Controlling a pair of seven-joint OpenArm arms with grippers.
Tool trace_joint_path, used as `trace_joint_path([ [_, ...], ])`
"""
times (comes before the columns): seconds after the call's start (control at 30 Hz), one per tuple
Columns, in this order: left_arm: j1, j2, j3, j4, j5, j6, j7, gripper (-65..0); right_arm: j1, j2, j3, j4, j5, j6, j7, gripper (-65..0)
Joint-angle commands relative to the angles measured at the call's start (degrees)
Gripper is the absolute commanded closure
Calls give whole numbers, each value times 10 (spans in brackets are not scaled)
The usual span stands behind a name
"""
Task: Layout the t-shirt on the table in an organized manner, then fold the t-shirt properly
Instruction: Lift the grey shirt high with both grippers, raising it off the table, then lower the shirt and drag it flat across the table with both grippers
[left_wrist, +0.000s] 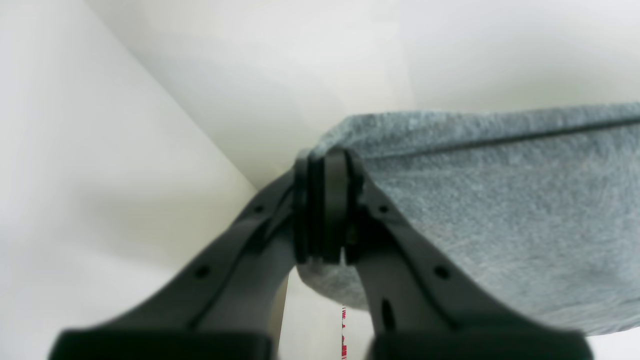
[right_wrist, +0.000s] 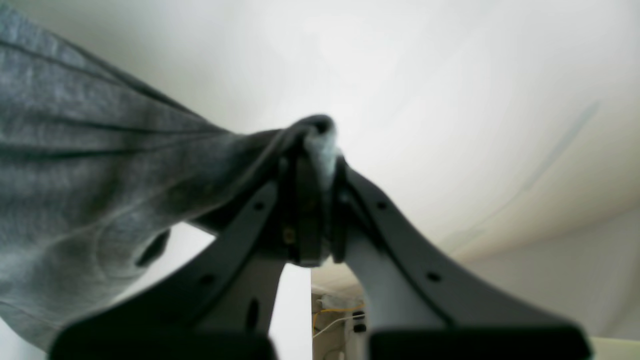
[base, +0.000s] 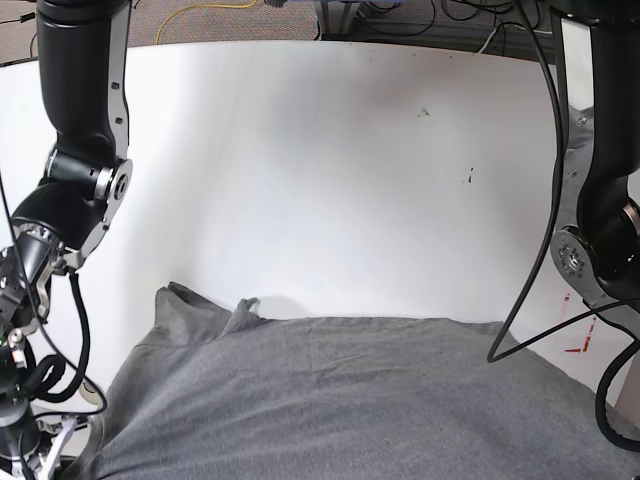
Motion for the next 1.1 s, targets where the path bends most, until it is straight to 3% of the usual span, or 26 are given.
trace_joint_path([
  [0.0, 7, -6, 0, 18, 4, 1, -9, 0, -18, 6, 14, 32, -7, -5, 4, -3],
  [0.17, 63, -6, 0, 64, 4, 1, 8, 0, -105, 3, 31, 83, -6, -5, 4, -3],
  [0.63, 313, -4, -10, 204, 1, 1, 30, 0, -323, -77, 123, 142, -7, -5, 4, -3],
  [1.07, 536, -3, -48, 226, 0, 1, 29, 0, -470, -135, 141, 149, -7, -5, 4, -3],
])
